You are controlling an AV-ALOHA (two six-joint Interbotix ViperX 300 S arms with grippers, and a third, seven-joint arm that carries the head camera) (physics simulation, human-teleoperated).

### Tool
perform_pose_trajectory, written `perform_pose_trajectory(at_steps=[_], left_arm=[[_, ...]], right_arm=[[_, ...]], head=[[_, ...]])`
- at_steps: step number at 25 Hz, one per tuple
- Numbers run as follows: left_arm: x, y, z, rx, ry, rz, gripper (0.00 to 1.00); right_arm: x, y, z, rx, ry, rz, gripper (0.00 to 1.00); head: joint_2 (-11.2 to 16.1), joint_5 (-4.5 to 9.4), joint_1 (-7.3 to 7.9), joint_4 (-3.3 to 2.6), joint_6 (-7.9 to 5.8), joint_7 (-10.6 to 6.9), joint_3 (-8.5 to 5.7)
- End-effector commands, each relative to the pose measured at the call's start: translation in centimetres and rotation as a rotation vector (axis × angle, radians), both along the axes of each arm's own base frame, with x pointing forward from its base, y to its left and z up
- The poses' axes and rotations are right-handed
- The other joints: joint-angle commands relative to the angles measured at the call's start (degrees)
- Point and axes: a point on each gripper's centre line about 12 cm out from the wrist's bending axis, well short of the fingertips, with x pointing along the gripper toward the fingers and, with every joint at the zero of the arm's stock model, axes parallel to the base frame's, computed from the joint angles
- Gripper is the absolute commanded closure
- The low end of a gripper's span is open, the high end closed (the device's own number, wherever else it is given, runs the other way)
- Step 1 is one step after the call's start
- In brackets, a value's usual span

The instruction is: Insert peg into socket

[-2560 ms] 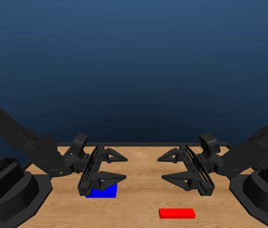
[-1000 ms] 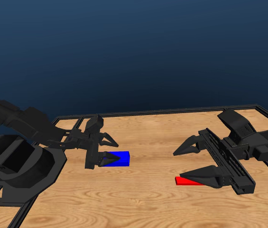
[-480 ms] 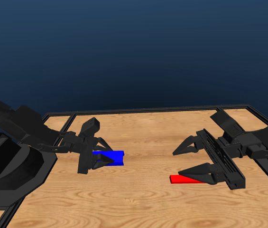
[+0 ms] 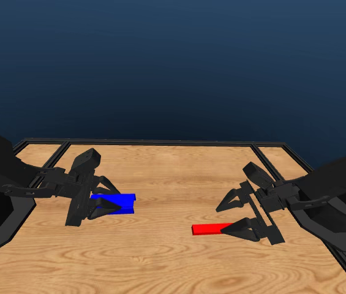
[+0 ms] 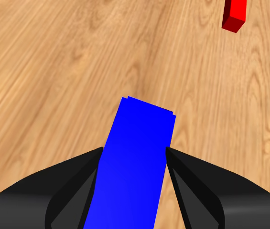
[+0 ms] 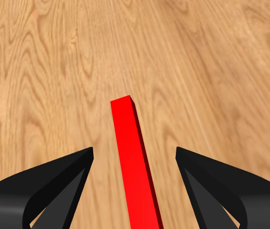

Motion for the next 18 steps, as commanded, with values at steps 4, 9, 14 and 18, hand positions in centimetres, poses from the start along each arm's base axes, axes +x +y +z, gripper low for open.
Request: perform_pose_trajectory(at_steps=[4,9,14,18], left_arm=[[0.2,-0.3,-0.7,-0.03,0.018,0.015,1.0],[0.0,-0.4,-0.7,-0.038,0.008,0.021,1.0],[0.0,-0.5,-0.7,-0.044,-0.006,0.024,1.0],[0.4,-1.0,-0.2,-0.045,-0.032,0.014,1.0]], right_arm=[[-0.5,0.8,-1.4,0.024,0.073,0.003,0.0],[-0.4,1.5,-2.5,0.022,0.099,0.016,0.59],[-0.7,1.0,-2.5,-0.028,0.065,0.007,1.0],[-0.3,0.5,-1.4,-0.062,0.034,-0.001,1.0]], head=[[-0.99,-0.38,-1.7,-0.68,-1.76,-2.56,-0.26],[-0.93,0.34,-1.97,-0.94,-2.46,-3.42,-0.32],[-1.33,0.62,-1.83,-0.96,-2.73,-3.16,-0.21],[-2.2,0.8,-1.73,-0.87,-2.54,-2.64,0.04]])
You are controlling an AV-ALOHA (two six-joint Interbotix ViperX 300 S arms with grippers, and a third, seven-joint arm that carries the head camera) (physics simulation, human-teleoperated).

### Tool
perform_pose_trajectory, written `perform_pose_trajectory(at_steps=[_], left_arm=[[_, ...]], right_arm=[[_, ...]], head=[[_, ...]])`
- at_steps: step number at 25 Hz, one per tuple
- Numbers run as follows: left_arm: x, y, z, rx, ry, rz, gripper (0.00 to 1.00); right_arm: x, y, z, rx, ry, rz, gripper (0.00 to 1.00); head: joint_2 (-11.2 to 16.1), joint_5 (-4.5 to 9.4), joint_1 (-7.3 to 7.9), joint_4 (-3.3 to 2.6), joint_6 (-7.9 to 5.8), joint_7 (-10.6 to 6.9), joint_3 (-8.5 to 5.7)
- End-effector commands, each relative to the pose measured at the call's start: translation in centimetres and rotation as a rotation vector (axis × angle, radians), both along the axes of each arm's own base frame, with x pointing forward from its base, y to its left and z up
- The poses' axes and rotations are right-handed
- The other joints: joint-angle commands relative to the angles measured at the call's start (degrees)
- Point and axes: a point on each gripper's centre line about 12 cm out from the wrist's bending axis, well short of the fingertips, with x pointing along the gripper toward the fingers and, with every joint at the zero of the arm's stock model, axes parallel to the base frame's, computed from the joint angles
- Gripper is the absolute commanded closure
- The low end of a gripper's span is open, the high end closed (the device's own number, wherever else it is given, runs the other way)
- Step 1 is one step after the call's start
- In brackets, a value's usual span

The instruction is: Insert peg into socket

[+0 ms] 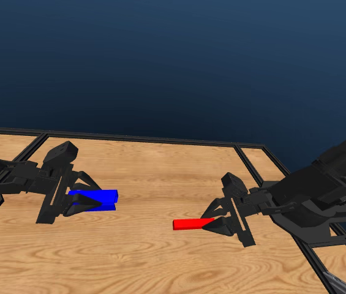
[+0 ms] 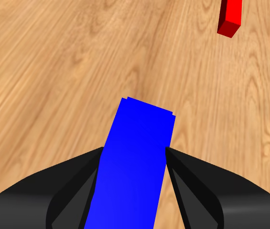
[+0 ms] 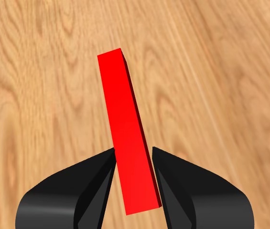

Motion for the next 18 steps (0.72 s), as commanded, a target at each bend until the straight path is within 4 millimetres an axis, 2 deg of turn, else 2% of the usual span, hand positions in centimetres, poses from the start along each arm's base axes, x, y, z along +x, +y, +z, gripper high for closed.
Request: perform_pose_trajectory(at_steps=[1,4,5,7,10,11,13,18], left_arm=[[0.8,-1.1,0.3,-0.046,-0.015,0.001,1.0],[1.5,-1.2,1.5,-0.01,-0.054,-0.009,1.0],[1.4,-1.8,1.6,-0.002,-0.044,-0.033,1.0],[2.4,-1.9,2.9,0.006,-0.094,-0.025,1.0],[3.1,-3.3,4.2,0.026,-0.124,-0.074,1.0],[3.8,-3.7,5.1,0.032,-0.155,-0.088,1.0],[4.3,-4.7,5.8,0.044,-0.164,-0.125,1.0],[5.1,-6.1,6.7,0.075,-0.19,-0.171,1.0]], right_arm=[[0.9,-0.2,1.4,-0.037,-0.06,0.011,1.0],[1.8,0.0,2.5,-0.053,-0.074,0.037,1.0],[2.6,0.1,3.3,-0.032,-0.106,0.024,1.0],[2.9,0.0,4.2,-0.023,-0.101,0.025,1.0],[4.6,-0.2,7.5,-0.019,-0.172,0.036,1.0],[4.3,0.2,7.2,-0.032,-0.142,0.066,1.0],[4.9,0.2,9.2,-0.026,-0.172,0.088,1.0],[6.2,0.5,11.2,-0.047,-0.15,0.14,1.0]], head=[[-1.76,-0.47,0.14,0.15,0.35,0.72,-0.18],[-2.66,-0.67,0.32,0.35,0.86,1.58,0.18],[-3.07,-0.72,0.43,0.42,1.0,1.92,0.37],[-3.65,-0.73,0.65,0.52,1.13,2.44,0.66],[-4.44,-1.04,0.94,0.64,1.26,3.1,1.02],[-4.53,-1.21,0.97,0.66,1.29,3.11,1.08],[-4.82,-1.26,1.04,0.67,1.31,3.05,1.21],[-5.19,-1.17,1.42,0.76,1.37,2.98,1.42]])
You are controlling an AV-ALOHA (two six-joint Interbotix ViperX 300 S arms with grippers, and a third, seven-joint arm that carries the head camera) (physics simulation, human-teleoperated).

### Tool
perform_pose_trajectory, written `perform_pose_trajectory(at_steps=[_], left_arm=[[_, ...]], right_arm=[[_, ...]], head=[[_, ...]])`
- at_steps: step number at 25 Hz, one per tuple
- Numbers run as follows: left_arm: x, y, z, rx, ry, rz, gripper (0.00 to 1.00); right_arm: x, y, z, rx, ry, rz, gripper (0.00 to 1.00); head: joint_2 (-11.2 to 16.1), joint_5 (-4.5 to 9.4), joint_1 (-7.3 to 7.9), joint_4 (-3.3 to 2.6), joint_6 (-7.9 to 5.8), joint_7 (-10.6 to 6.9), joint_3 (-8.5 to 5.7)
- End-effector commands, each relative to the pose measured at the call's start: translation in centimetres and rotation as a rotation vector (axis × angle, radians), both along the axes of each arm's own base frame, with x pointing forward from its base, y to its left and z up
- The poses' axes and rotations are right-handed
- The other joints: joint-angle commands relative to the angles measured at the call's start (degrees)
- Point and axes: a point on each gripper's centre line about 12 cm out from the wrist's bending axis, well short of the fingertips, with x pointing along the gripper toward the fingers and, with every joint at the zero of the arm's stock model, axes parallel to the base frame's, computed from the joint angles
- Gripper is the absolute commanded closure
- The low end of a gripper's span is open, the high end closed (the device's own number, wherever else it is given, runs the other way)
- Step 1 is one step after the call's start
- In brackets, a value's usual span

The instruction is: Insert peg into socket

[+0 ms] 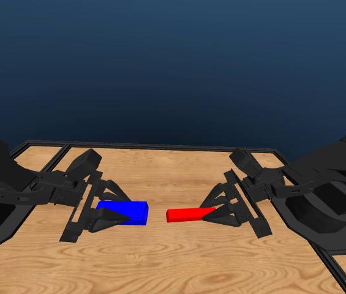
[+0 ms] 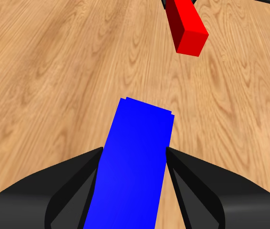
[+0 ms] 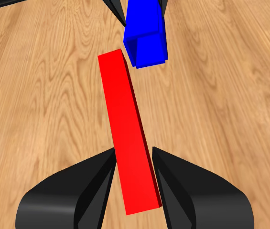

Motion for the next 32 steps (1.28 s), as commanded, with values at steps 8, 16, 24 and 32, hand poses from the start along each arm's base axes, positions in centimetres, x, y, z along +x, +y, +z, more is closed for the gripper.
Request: perform_pose_trajectory(at_steps=[8,16,24,32], left_arm=[[2.8,-2.2,3.8,0.049,-0.135,-0.068,1.0],[3.9,-3.6,6.1,0.099,-0.207,-0.114,1.0],[3.6,-4.1,5.4,0.126,-0.193,-0.13,1.0],[4.2,-4.3,6.5,0.122,-0.227,-0.124,1.0]], right_arm=[[1.3,0.5,1.6,-0.003,0.09,0.051,1.0],[2.0,0.6,3.5,-0.013,0.104,0.06,1.0],[1.8,1.3,5.3,-0.051,0.192,0.064,1.0],[1.8,2.0,6.5,-0.082,0.246,0.023,1.0]], head=[[-1.16,-0.27,0.96,0.18,-0.01,-0.31,-0.13],[-0.7,0.8,1.21,0.27,0.22,-0.45,0.08],[-0.68,2.51,1.04,0.26,0.58,-1.06,0.59],[-0.49,3.35,1.11,0.25,0.46,-0.91,0.78]])
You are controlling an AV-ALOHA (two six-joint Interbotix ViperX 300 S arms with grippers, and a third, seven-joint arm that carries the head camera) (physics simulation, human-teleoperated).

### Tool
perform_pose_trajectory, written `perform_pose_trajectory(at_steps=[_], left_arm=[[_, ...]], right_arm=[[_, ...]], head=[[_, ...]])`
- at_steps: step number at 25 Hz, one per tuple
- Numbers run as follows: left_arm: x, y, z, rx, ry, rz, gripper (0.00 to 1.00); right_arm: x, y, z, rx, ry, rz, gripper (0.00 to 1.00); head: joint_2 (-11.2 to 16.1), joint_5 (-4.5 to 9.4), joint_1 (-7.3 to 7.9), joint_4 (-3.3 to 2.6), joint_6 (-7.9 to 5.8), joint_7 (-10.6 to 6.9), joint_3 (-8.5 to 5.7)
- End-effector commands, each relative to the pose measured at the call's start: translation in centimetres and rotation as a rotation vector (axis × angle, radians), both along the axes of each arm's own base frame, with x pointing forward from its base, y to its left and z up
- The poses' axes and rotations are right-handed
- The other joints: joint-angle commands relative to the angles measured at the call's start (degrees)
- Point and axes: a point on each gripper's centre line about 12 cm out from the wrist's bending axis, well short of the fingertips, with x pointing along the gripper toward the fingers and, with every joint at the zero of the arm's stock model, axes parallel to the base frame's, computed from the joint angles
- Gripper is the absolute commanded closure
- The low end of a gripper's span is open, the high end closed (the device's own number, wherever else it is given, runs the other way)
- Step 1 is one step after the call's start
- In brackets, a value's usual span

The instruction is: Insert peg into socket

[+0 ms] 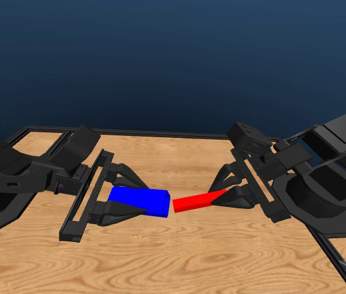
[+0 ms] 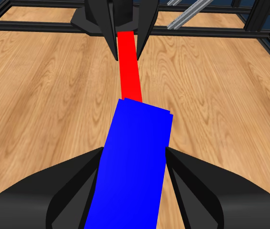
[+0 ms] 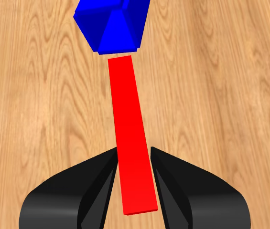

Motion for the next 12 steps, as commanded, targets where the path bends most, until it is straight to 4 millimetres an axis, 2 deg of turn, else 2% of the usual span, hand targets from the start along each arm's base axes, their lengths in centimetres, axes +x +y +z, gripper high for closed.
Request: perform_pose_trajectory(at_steps=[1,4,5,6,7,8,11,12], left_arm=[[0.8,0.1,1.0,0.01,-0.056,0.01,1.0],[1.1,-0.1,1.7,-0.006,-0.067,0.01,1.0],[1.3,-0.3,1.9,-0.009,-0.071,0.0,1.0],[0.9,-0.4,0.6,-0.008,-0.041,0.001,1.0],[1.2,0.3,0.8,-0.014,-0.037,0.024,1.0],[1.6,0.2,1.1,-0.004,-0.059,0.019,1.0],[1.4,0.3,1.1,-0.016,-0.063,0.026,1.0],[1.2,0.0,0.5,-0.011,-0.032,0.011,1.0]], right_arm=[[0.7,0.4,1.9,-0.01,-0.014,-0.025,1.0],[1.1,0.7,2.9,-0.026,-0.027,-0.028,1.0],[1.0,0.7,2.5,-0.039,-0.005,-0.031,1.0],[0.9,0.9,3.1,-0.03,-0.019,-0.032,1.0],[1.2,0.9,3.3,-0.043,-0.02,-0.031,1.0],[1.0,0.8,2.9,-0.057,0.001,-0.038,1.0],[1.4,1.1,3.3,-0.078,0.009,-0.045,1.0],[1.4,1.4,3.0,-0.074,0.015,-0.046,1.0]], head=[[-0.05,-0.03,0.09,0.05,0.03,0.19,-0.44],[0.01,0.1,0.27,0.12,0.11,0.41,-0.37],[0.02,0.15,0.31,0.14,0.13,0.43,-0.36],[0.03,0.14,0.33,0.13,0.07,0.4,-0.36],[0.04,0.11,0.35,0.12,0.0,0.39,-0.37],[0.02,0.12,0.38,0.12,-0.02,0.38,-0.36],[0.0,0.15,0.56,0.13,-0.18,0.38,-0.35],[0.0,0.15,0.6,0.13,-0.19,0.38,-0.35]])
